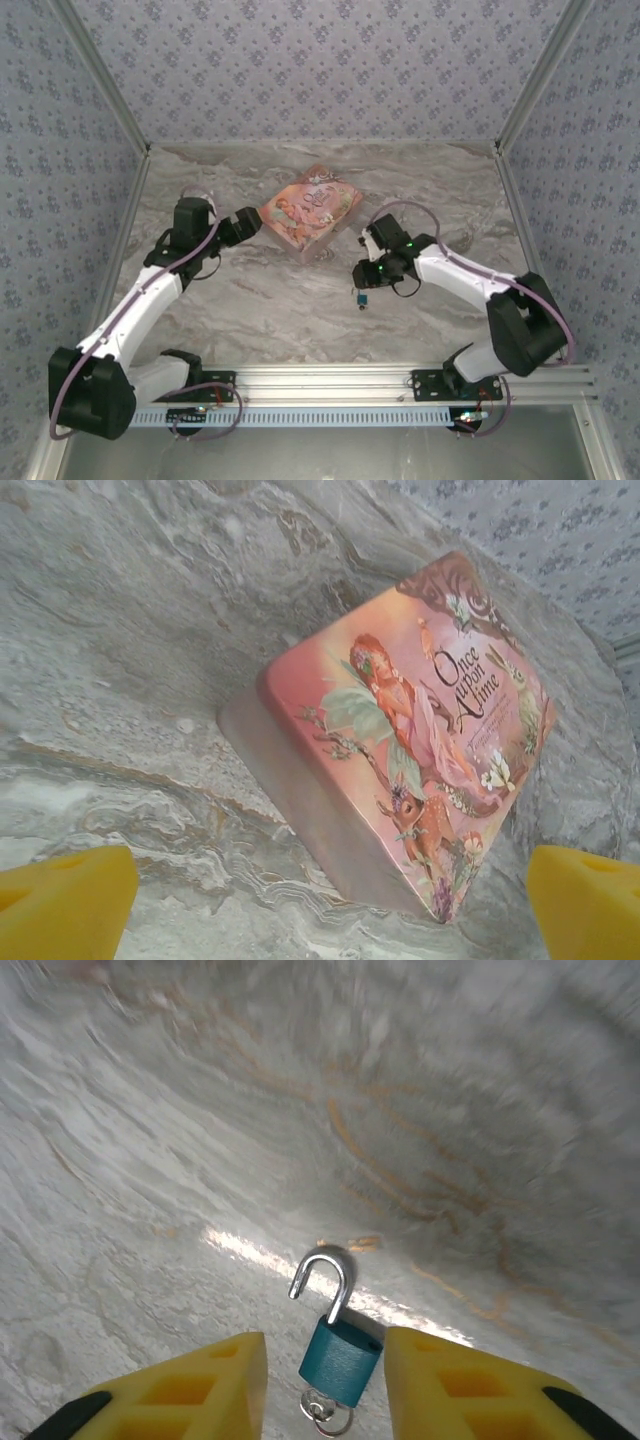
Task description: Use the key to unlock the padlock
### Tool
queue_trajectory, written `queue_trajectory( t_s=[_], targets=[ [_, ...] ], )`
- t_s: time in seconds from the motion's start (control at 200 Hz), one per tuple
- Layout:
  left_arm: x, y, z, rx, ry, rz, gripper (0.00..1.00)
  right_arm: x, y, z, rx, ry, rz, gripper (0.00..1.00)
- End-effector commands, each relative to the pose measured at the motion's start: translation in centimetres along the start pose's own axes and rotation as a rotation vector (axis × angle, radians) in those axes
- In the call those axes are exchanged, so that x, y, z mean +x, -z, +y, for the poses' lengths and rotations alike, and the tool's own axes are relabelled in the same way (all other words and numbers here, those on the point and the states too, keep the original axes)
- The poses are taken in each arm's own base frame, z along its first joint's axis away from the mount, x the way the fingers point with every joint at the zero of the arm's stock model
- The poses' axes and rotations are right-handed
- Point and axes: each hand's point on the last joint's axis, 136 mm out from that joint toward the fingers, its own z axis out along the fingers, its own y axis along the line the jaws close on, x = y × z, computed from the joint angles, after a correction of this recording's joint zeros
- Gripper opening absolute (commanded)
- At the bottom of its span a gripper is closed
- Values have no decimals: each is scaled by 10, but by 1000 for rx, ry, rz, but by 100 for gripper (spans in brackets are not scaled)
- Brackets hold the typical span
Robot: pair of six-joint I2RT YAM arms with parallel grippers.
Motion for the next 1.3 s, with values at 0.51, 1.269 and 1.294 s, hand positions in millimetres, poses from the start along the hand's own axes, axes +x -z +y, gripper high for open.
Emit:
queue_trajectory(
  t_s=[0.51, 1.269, 1.294],
  targets=[
    [-48, 88, 95, -437, -252, -532, 100, -59, 159, -159, 465, -190, -741, 100],
    [-16, 21, 153, -482, -434, -416, 99, -73, 85, -221, 498, -5, -924, 100],
    [-17, 19, 153, -475, -441, -416, 99, -73, 80, -222, 488, -5, -916, 100]
  ],
)
